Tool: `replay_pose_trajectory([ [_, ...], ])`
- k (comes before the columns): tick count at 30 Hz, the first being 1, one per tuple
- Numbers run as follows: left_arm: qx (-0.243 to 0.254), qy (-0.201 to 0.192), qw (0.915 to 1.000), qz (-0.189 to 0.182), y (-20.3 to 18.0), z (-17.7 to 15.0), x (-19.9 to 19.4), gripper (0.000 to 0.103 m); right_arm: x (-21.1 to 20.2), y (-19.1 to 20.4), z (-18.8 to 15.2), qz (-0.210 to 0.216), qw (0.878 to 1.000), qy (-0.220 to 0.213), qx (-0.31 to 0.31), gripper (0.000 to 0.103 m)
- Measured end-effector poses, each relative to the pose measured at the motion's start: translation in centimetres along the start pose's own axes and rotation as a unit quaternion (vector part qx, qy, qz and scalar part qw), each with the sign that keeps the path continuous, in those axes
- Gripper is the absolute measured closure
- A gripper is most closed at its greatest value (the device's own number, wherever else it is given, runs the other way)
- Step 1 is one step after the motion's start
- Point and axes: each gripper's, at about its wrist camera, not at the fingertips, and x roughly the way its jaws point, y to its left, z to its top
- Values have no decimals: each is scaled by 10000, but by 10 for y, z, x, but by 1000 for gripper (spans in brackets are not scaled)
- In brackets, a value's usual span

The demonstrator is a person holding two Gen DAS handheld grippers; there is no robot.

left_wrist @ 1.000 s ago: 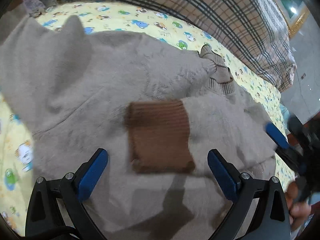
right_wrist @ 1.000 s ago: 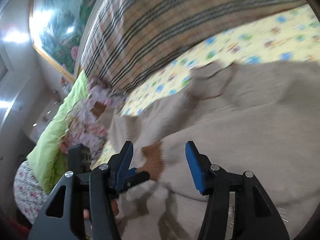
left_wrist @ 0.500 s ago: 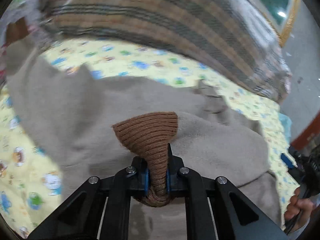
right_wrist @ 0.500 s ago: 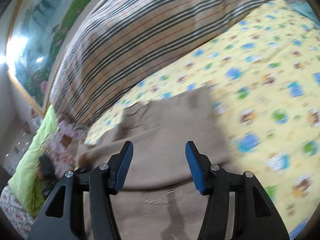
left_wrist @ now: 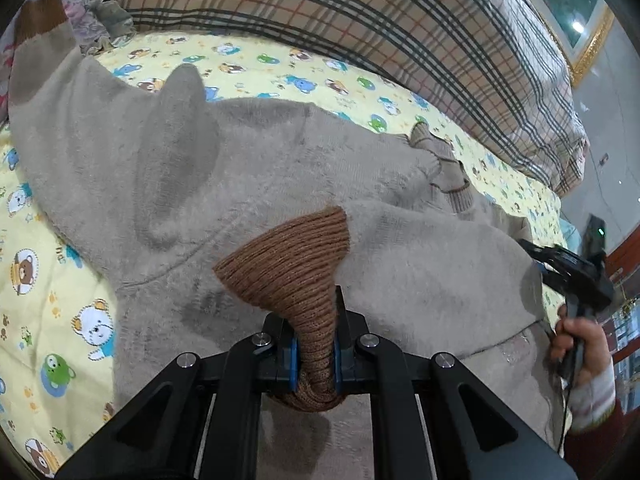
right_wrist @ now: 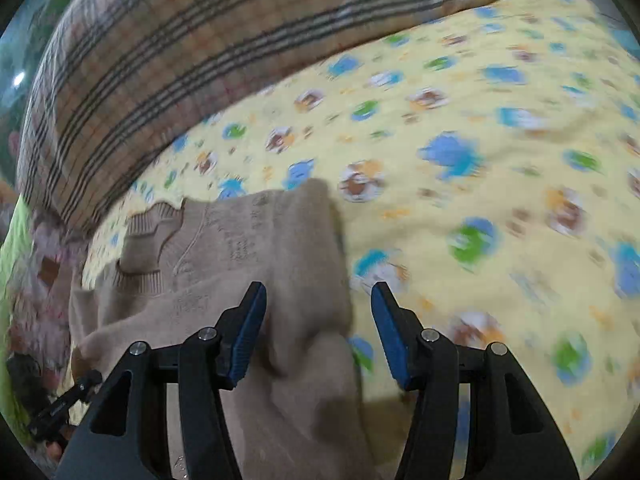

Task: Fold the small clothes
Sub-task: 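Carry the cuff across the body with the right gripper while the left gripper grasps it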

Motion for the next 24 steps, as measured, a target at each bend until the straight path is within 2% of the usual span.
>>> replay_pose_trajectory([
  [1,12,1,10000,-53,-2,0,-2,92,4,-2,5,93,9999,94,-1,94],
  [4,74,-63,9985,-548,-22,7,-8,92,-14,-23,26,108,9993,-284,239,95],
  [6,150,-95,9974,-698,-36,10,-7,92,-24,-43,37,229,9974,-456,515,95],
  [8,272,-102,9983,-514,-42,10,0,92,-20,-52,40,194,9976,-410,522,95],
  [10,365,-54,9992,-128,-37,8,14,92,-9,-52,38,17,9987,-298,402,95],
  [12,304,170,9993,156,-22,5,27,90,-1,-57,35,0,9983,-267,520,94],
  [14,202,194,9996,54,-10,3,26,86,-3,-62,30,7,9974,-252,679,89],
  [15,190,143,9997,64,-7,2,22,85,-9,-59,27,-101,9970,-291,711,84],
  [17,241,70,9996,121,-6,0,17,85,-27,-45,19,-344,9970,-439,536,83],
  [18,267,53,9996,119,-6,-1,15,85,-37,-36,13,-283,9972,-536,427,82],
  [21,337,67,9992,196,-10,-3,16,85,-64,-6,-14,345,9972,-649,114,82],
  [22,340,74,9992,205,-11,-4,17,85,-69,1,-26,602,9966,-551,70,82],
  [24,328,88,9993,183,-13,-4,16,85,-68,8,-45,860,9959,-288,35,82],
])
